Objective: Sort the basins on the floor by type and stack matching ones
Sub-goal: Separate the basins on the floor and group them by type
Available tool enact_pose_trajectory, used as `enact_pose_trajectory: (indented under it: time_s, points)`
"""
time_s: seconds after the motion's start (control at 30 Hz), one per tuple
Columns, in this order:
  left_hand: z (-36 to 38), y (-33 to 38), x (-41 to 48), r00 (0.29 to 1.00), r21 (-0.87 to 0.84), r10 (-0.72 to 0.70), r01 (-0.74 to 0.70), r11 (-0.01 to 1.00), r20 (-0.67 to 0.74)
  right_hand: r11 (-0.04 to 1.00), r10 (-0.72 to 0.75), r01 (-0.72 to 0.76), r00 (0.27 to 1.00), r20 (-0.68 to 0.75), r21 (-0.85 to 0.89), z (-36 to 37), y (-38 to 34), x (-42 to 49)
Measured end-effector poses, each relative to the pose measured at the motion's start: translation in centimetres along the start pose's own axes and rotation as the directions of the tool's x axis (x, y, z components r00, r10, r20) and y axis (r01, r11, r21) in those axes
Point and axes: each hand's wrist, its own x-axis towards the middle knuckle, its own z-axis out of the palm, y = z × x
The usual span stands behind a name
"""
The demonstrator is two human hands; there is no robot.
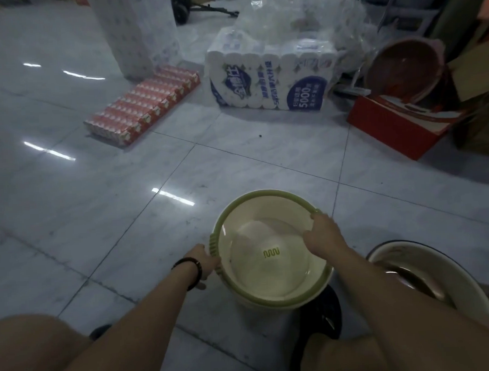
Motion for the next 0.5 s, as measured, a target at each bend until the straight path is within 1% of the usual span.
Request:
enact_pose_trajectory:
  time_s: [0.03, 0.07, 0.1, 0.13, 0.17, 0.2, 0.27, 0.3, 0.43, 0.5]
  points:
    - [-1.4, 0.1, -1.1, 1.000, 0.120, 0.016, -0.017, 0.993, 0.009, 0.998, -0.057, 0.057, 0.998, -0.027, -0.008, -0.3, -1.8, -0.8]
    - [-3.0, 0.2, -2.3, 0.998, 0.284, 0.051, -0.056, 0.957, 0.026, 0.992, -0.122, 0.121, 0.992, -0.027, -0.016, -0.4, -3.8, -1.6]
    - [-4.6, 0.2, -3.5, 0.994, 0.444, 0.092, -0.108, 0.889, 0.057, 0.981, -0.195, 0.195, 0.981, 0.002, -0.020, -0.5, -5.9, -2.7]
    - [-6.4, 0.2, -5.1, 0.989, 0.564, 0.117, -0.149, 0.812, 0.094, 0.960, -0.278, 0.279, 0.959, 0.046, -0.018, -0.4, -8.1, -3.8]
    - [-8.3, 0.0, -6.7, 0.985, 0.639, 0.129, -0.175, 0.749, 0.118, 0.931, -0.362, 0.365, 0.927, 0.096, -0.014, -0.1, -10.1, -5.1]
    - [-10.2, -0.4, -8.1, 0.984, 0.685, 0.132, -0.179, 0.706, 0.121, 0.897, -0.434, 0.441, 0.889, 0.144, -0.019, 0.2, -12.1, -6.6]
    - [-14.4, -2.2, -11.0, 0.983, 0.727, 0.163, -0.172, 0.665, 0.084, 0.823, -0.546, 0.566, 0.810, 0.211, -0.042, 1.0, -15.9, -10.0]
    - [-16.5, -3.5, -12.5, 0.979, 0.718, 0.198, -0.171, 0.675, 0.047, 0.788, -0.589, 0.614, 0.773, 0.234, -0.045, 1.3, -17.7, -11.8]
    - [-23.6, -10.6, -17.6, 0.941, 0.570, 0.309, -0.179, 0.802, -0.140, 0.626, -0.710, 0.773, 0.621, 0.333, -0.107, 3.1, -24.5, -18.8]
    - [-26.3, -15.3, -19.4, 0.925, 0.514, 0.301, -0.146, 0.846, -0.233, 0.551, -0.751, 0.827, 0.549, 0.367, -0.111, 4.5, -28.2, -22.0]
